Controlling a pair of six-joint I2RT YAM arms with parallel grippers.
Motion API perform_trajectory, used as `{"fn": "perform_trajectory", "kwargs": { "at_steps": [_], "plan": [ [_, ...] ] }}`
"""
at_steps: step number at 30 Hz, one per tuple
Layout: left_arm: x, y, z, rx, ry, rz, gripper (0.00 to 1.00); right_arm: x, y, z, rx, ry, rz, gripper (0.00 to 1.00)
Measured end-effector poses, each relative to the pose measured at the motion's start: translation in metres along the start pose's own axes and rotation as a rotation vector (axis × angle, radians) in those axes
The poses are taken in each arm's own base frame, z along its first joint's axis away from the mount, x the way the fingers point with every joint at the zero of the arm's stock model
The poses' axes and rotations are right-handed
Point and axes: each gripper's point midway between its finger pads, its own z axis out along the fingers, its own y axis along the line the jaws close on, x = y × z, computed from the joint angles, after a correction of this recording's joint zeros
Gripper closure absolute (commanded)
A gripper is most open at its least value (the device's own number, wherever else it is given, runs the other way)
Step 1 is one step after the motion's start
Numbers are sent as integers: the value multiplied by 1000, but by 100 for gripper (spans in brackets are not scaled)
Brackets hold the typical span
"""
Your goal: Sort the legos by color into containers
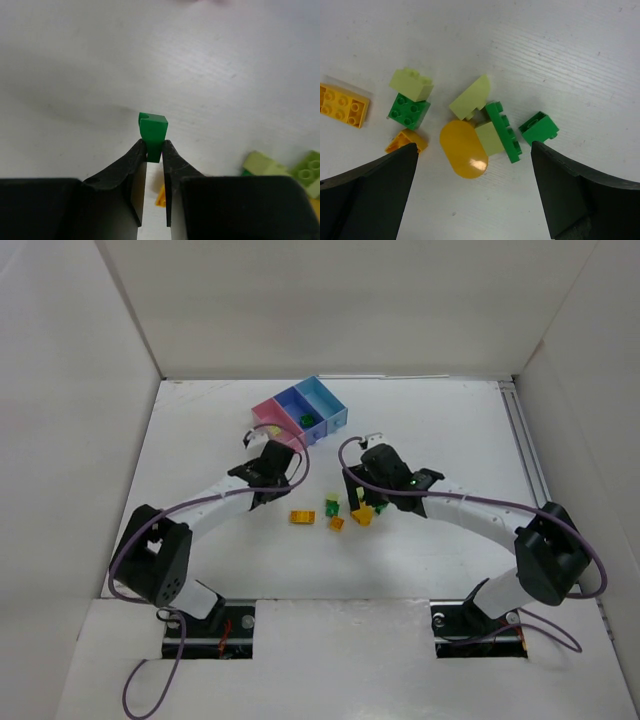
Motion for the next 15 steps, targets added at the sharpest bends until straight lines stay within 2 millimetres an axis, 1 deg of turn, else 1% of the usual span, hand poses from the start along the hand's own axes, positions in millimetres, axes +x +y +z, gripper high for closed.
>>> {"fn": "perform_trajectory", "kwargs": {
  "at_steps": [2, 5, 7, 8, 10, 11, 13, 15],
  "plan": [
    [-26, -20, -5, 41, -49, 14, 95, -3, -7, 1, 8, -2, 14, 0],
    [-69, -50, -11, 107, -124, 18, 95, -9, -22, 4, 29, -10, 44, 0],
    [-98, -65, -8, 137, -167, 19, 95, -12, -29, 5, 37, -13, 61, 0],
    [-118, -75, -3, 159, -196, 16, 95, -15, -37, 6, 48, -16, 77, 0],
    [-143, -86, 8, 178, -226, 20, 95, -19, -46, 6, 63, -24, 97, 0],
    [-155, -94, 17, 190, -235, 25, 95, -22, -49, 6, 68, -28, 104, 0],
    [-178, -109, 36, 214, -244, 35, 96, -26, -53, 4, 74, -40, 112, 0],
    [-193, -121, 56, 231, -246, 50, 96, -30, -57, 1, 78, -54, 119, 0]
  ]
}}
